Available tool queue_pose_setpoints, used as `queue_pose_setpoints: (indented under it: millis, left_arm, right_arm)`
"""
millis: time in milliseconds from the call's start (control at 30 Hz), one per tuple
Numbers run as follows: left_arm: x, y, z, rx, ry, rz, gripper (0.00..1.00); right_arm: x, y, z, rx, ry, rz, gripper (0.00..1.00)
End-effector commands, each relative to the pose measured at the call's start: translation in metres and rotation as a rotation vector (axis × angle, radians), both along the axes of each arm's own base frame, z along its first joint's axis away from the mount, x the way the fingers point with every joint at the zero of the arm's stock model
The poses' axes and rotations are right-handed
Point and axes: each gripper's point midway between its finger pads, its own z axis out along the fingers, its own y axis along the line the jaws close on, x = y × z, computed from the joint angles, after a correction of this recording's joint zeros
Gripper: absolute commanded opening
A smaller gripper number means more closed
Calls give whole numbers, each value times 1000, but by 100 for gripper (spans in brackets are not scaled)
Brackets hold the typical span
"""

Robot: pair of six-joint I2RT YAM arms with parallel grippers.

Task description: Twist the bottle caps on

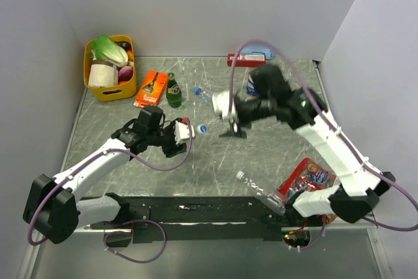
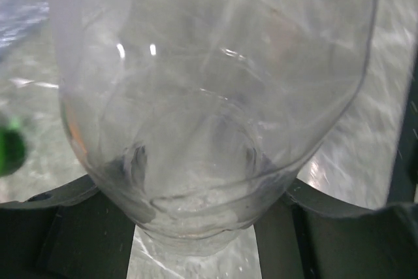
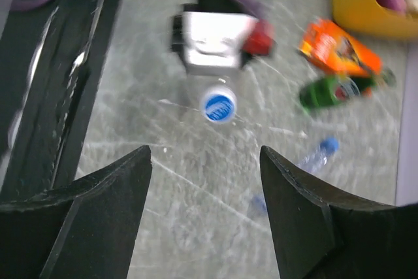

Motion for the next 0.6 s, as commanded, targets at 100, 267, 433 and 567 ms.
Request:
queue_pose_setpoints:
  millis: [100,267,433,567]
  left_arm:
    - [-29,-7,5,31,-20,-283,1]
    - [-31,-11,12,20,-28,-320,1]
    - [-31,-14,22,5,-44,-334,1]
    - [-32,-14,23,-4,-42,-333,1]
  right_arm:
    - [-23,22,-28,-74,-389,292,71]
    - [-25,38,-29,-71,-448,352,69]
    - [-29,48,-37,-90,-462,416,65]
    - [-33,51,-40,-104,-446,462,63]
